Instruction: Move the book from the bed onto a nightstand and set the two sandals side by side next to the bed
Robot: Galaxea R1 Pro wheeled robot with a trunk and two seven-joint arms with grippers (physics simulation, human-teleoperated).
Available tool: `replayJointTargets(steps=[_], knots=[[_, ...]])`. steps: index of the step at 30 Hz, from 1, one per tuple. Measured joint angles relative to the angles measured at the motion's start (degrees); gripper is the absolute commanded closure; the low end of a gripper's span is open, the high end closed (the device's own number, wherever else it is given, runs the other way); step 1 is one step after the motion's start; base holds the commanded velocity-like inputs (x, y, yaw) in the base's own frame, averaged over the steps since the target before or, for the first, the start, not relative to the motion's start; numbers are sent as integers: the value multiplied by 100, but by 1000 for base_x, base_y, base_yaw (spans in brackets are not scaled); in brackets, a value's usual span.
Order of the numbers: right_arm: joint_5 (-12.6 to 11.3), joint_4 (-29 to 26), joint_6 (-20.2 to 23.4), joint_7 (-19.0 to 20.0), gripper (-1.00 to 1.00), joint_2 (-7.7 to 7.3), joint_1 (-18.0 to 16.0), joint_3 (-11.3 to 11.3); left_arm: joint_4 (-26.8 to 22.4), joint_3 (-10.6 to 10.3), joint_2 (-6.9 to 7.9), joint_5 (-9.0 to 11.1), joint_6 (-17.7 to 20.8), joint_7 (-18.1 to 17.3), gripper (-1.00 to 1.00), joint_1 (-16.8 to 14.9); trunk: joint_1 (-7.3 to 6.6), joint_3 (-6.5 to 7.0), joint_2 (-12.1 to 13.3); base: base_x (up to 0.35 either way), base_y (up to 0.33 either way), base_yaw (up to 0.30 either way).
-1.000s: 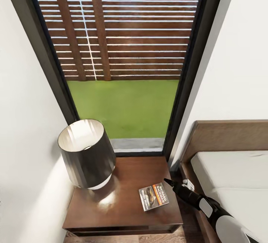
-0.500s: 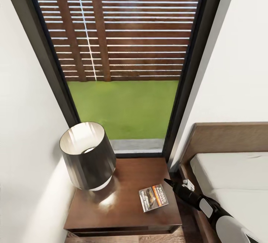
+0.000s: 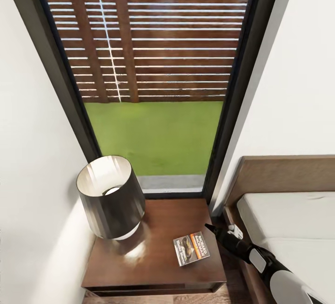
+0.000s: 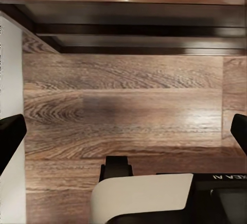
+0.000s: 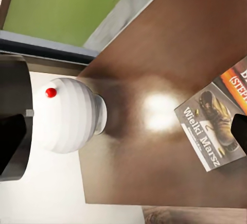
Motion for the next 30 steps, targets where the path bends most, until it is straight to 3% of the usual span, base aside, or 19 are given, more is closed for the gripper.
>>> replayJointTargets(steps=[30], knots=[[54,5,-92,-46,-100,18,10,22,9,0,-12,0,12,0,-100,0,-659,539,1204,0,0,0]])
